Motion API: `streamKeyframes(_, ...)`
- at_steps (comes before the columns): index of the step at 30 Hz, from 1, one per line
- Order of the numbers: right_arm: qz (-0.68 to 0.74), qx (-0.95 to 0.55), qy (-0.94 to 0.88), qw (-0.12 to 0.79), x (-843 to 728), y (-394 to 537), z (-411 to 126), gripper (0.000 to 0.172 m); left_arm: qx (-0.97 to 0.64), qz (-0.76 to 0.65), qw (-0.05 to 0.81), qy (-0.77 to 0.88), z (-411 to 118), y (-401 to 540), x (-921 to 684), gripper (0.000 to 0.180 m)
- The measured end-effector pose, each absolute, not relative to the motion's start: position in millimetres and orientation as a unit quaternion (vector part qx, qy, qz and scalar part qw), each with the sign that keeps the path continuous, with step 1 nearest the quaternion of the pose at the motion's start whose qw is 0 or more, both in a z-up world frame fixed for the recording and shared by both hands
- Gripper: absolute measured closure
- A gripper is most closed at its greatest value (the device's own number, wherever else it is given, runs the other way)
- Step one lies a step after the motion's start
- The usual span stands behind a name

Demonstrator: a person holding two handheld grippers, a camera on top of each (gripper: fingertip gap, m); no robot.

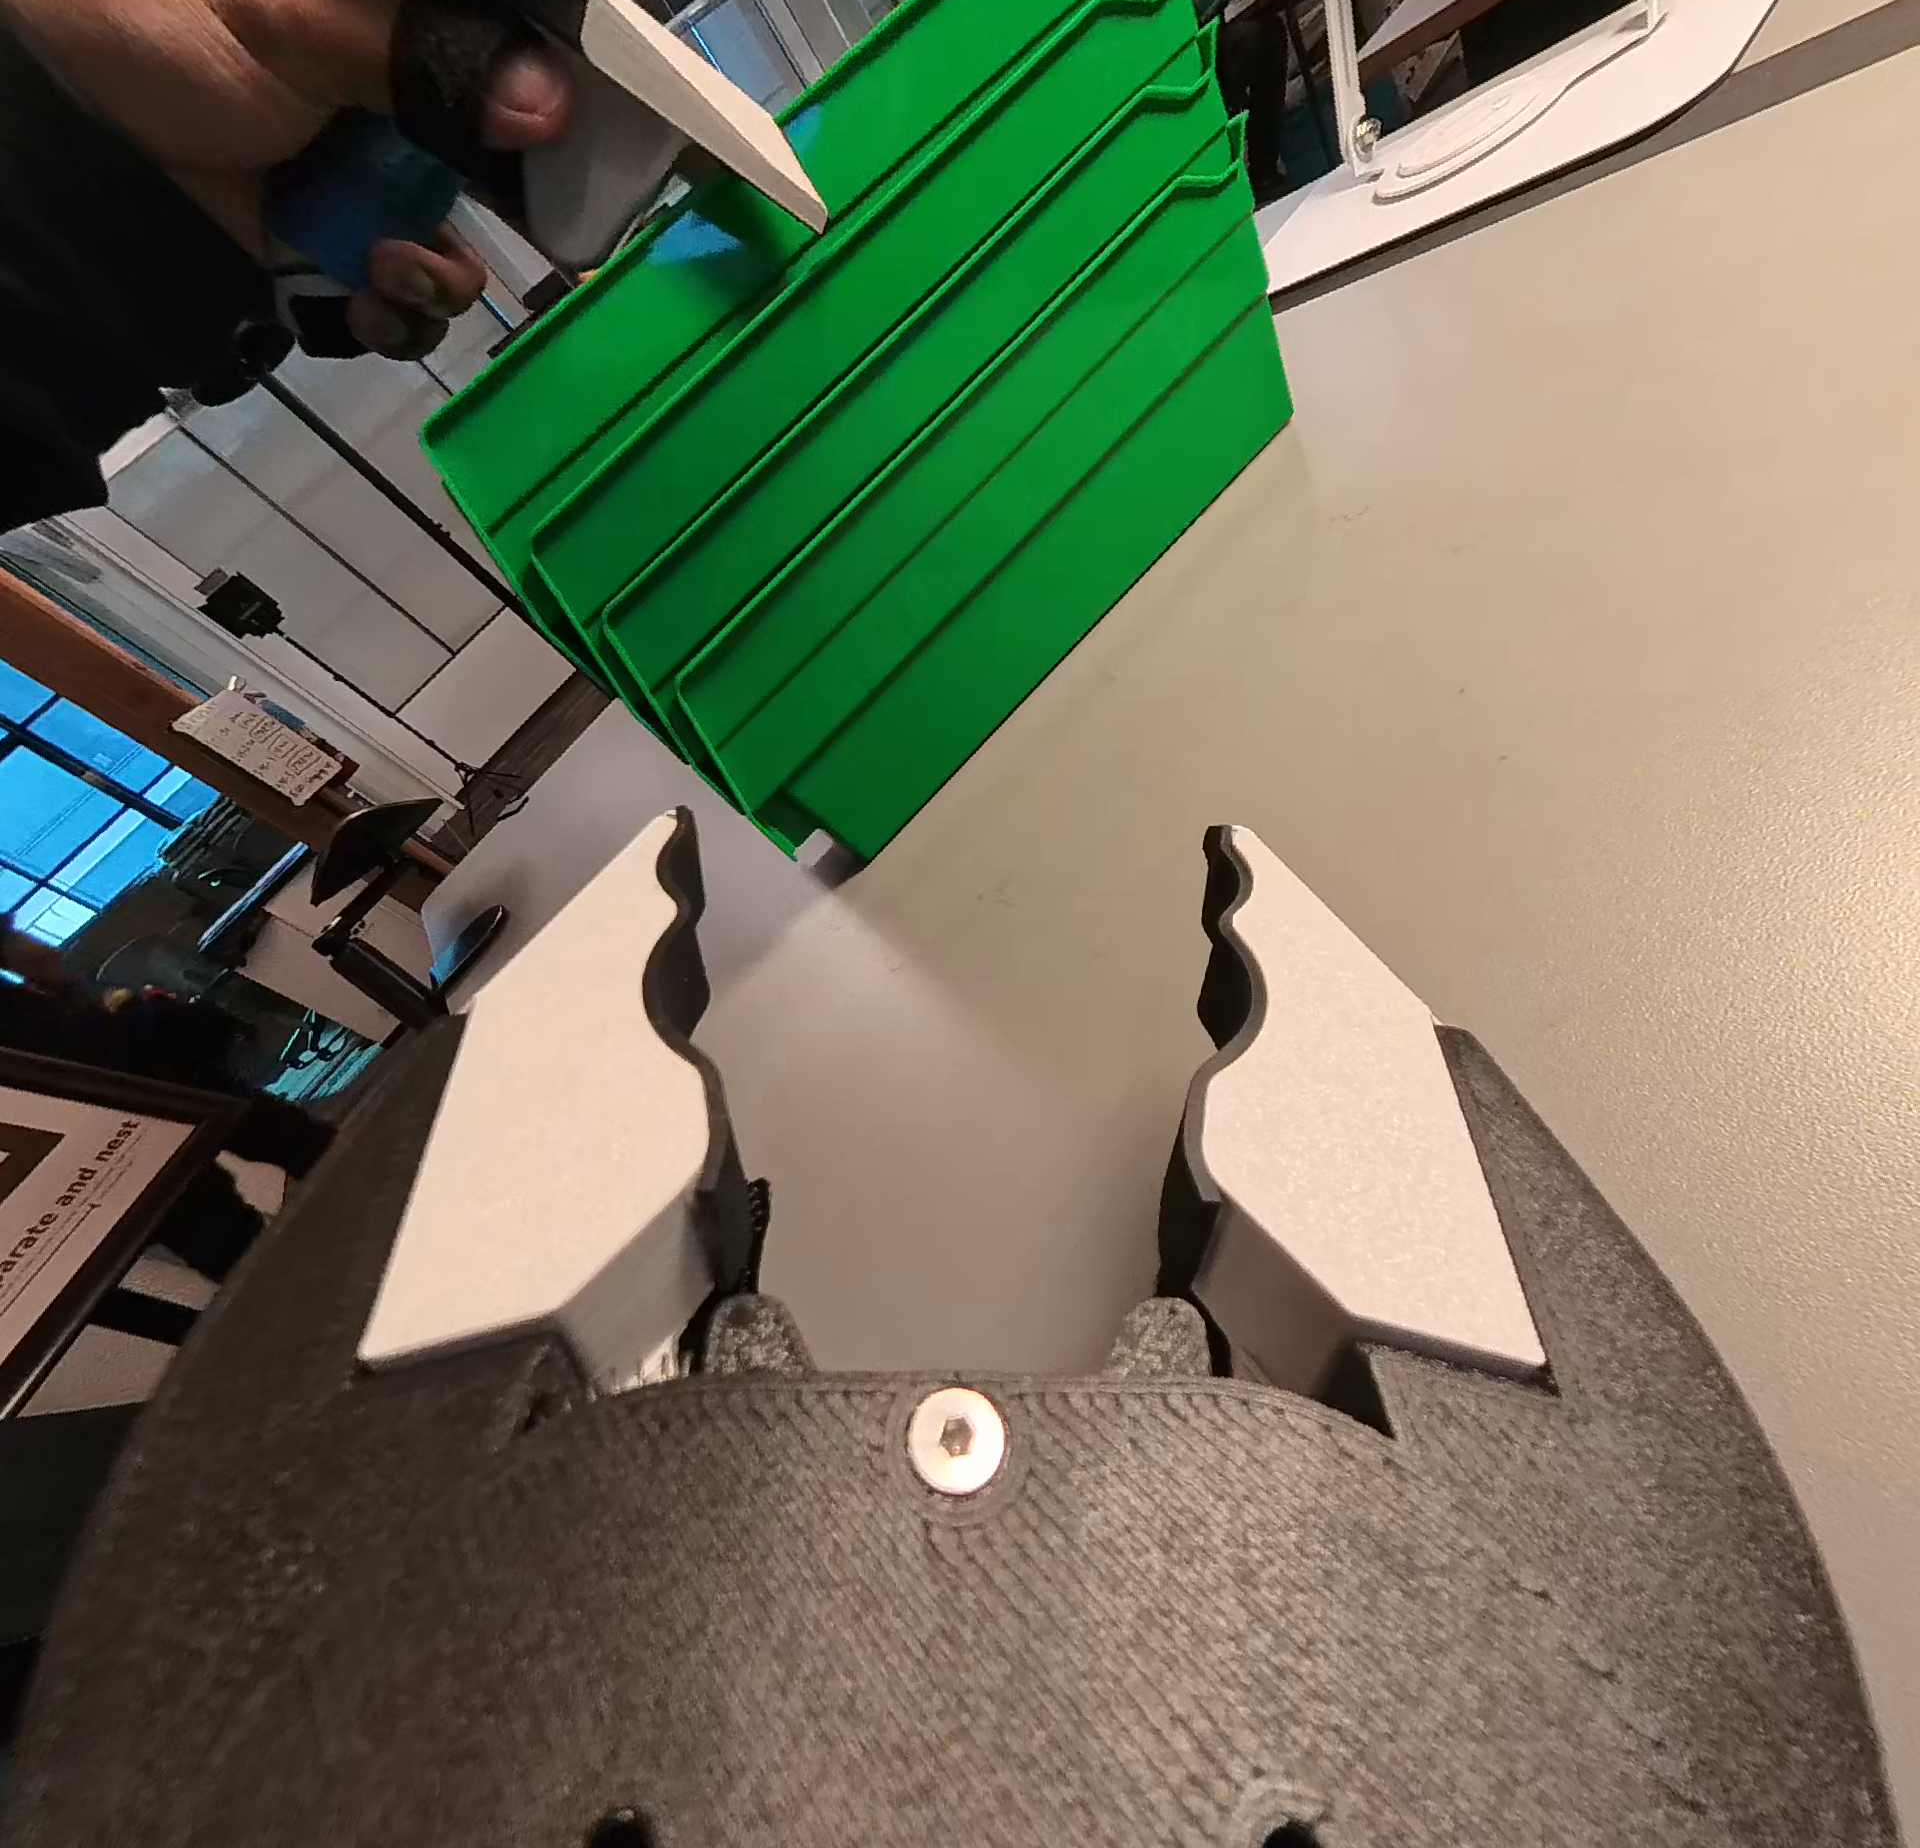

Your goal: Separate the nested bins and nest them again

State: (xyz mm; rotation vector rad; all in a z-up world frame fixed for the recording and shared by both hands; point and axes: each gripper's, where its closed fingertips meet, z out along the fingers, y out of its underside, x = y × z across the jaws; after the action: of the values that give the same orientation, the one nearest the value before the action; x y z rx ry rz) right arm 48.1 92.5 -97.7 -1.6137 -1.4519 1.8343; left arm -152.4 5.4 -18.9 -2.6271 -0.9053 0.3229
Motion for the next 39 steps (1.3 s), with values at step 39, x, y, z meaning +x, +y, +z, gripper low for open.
streamKeyframes(39, 0.639, -0.559, -0.506, 0.152, 49, 92, -97, 0.074, -0.868, 0.159, 0.233, -0.408, 5, -155, -203, 0.077)
